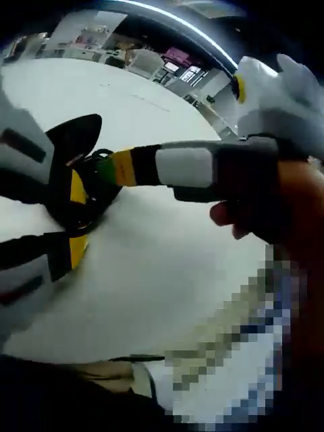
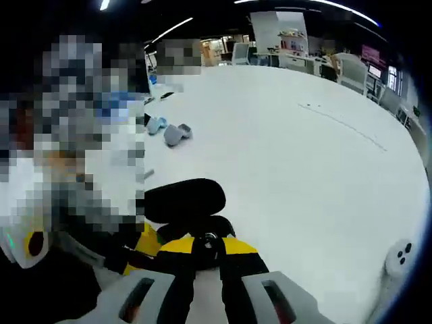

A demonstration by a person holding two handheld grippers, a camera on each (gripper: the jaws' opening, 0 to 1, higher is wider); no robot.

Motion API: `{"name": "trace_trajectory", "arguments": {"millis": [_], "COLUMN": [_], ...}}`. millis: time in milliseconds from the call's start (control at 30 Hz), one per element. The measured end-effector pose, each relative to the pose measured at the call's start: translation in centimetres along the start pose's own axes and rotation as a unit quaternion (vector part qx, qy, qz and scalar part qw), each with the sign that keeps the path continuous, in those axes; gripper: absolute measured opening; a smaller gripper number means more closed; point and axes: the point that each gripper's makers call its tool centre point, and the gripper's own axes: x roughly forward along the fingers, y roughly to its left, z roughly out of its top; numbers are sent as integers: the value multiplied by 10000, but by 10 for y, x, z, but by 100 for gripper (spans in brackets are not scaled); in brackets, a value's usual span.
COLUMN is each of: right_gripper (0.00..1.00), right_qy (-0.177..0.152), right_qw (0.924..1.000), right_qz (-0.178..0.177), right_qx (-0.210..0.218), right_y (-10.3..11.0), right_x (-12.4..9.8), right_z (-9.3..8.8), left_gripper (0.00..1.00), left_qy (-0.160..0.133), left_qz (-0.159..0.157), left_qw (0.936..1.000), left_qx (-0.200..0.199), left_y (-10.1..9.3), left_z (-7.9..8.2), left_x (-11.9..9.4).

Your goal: Pick up the earbuds from the table and place the earbuds into the earbud case

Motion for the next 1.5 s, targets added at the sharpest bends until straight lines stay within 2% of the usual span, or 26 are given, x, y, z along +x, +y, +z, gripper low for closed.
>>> {"name": "trace_trajectory", "arguments": {"millis": [200,400,567,1033,1133,1233,1267,1300,1333,1367,1400,1467,1500], "right_gripper": [12,12,13,13,13,13,13,13,13,12,11,11,11], "right_qy": [465,613,536,482,353,189,29,-20,2,26,43,80,112], "right_qw": [9989,9978,9977,9974,9978,9989,9994,9993,9950,9853,9745,9588,9563], "right_qz": [-83,-182,-368,-533,-558,-423,-346,-314,-180,-147,-235,-530,-618], "right_qx": [79,153,204,73,85,122,48,-218,-979,-1699,-2229,-2789,-2855], "right_y": [5,9,1,6,6,9,10,10,13,15,13,7,3], "right_x": [2,7,4,6,6,-1,-4,-8,-11,-12,-12,-12,-10], "right_z": [-5,-2,1,0,3,9,14,17,18,19,20,20,20], "left_gripper": [16,16,16,16,16,16,16,16,16,16,16,16,16], "left_qy": [72,87,35,-77,-63,-52,-52,-53,-56,-60,-64,-68,-65], "left_qz": [67,115,109,71,74,69,70,66,64,62,61,59,58], "left_qw": [9999,9999,9999,9998,9999,9999,9999,9999,9999,9999,9999,9999,9999], "left_qx": [-129,-97,-107,-142,-124,-116,-117,-116,-113,-105,-97,-82,-74], "left_y": [0,-6,-10,-13,-13,-13,-13,-13,-12,-13,-13,-14,-13], "left_z": [0,1,3,6,6,7,6,7,7,7,7,7,7], "left_x": [1,0,0,0,0,0,0,0,0,0,0,-1,-1]}}
